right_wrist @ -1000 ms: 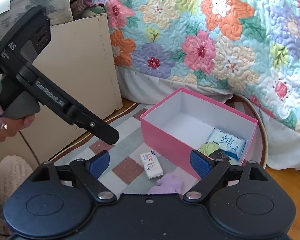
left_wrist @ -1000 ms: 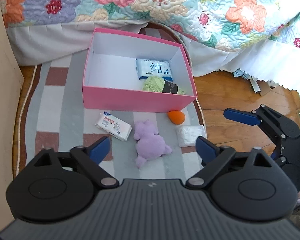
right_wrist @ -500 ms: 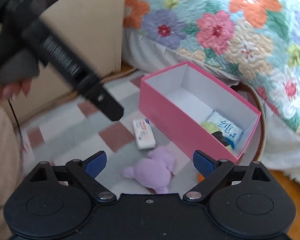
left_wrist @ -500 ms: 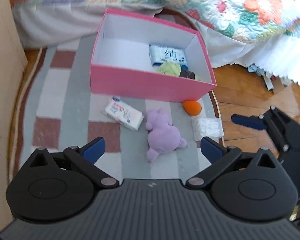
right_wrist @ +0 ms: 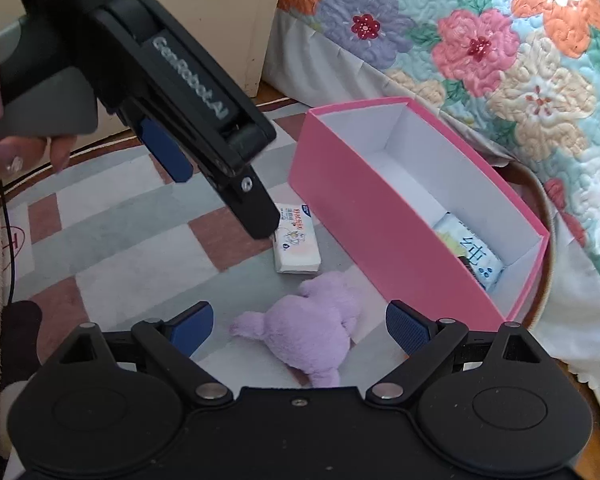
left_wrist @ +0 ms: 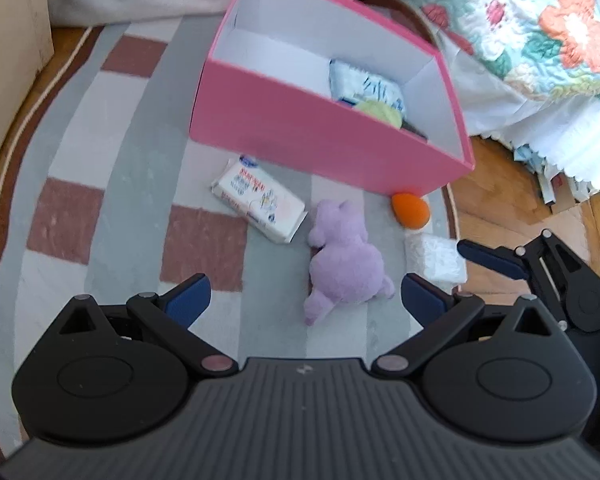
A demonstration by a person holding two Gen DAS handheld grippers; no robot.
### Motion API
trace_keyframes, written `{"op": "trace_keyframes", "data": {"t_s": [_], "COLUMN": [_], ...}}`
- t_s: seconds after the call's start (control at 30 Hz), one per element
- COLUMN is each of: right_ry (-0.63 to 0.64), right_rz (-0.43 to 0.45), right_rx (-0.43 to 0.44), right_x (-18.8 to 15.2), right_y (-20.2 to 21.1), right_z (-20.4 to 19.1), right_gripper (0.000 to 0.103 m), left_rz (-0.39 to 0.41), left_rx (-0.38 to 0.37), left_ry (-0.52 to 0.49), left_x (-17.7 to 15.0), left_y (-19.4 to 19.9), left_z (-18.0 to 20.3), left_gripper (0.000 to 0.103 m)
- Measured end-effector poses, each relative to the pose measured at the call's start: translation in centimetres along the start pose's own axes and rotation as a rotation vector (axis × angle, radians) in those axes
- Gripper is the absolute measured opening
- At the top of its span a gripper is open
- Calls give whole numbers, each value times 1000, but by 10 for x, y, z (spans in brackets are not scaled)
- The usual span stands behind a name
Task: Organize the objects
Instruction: 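Move the left tool down onto the lilac plush toy and close its fingers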
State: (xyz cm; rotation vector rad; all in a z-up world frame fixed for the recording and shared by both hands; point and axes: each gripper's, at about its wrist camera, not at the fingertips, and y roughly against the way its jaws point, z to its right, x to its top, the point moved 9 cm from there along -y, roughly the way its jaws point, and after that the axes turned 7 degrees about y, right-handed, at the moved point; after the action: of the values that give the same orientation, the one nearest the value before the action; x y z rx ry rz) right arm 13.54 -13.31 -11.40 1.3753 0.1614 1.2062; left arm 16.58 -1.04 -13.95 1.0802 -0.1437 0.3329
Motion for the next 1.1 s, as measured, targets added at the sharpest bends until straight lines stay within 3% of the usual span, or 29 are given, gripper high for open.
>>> {"op": "trace_keyframes", "data": {"t_s": [0.33, 0.73, 0.93, 1.1], "right_ry": [-137, -258, -360, -411], "right_rz": [44, 23, 34, 25], "right_rx": [42, 74, 98, 83], "right_x": [0, -19, -35, -48], "right_y": [-11, -40, -55, -65], "right_z": [-1, -1, 7, 11], "right_gripper": [96, 96, 96, 96], "left_rz": [3, 28, -42, -19], "left_rx": [70, 27, 57, 38], "left_ry": [-60, -22, 5, -4], "left_x": [-2, -2, -11, -7], "left_y": [-20, -33, -52, -54], "left_z": [-15, -19, -27, -23], "left_gripper": [103, 102, 94, 90]}}
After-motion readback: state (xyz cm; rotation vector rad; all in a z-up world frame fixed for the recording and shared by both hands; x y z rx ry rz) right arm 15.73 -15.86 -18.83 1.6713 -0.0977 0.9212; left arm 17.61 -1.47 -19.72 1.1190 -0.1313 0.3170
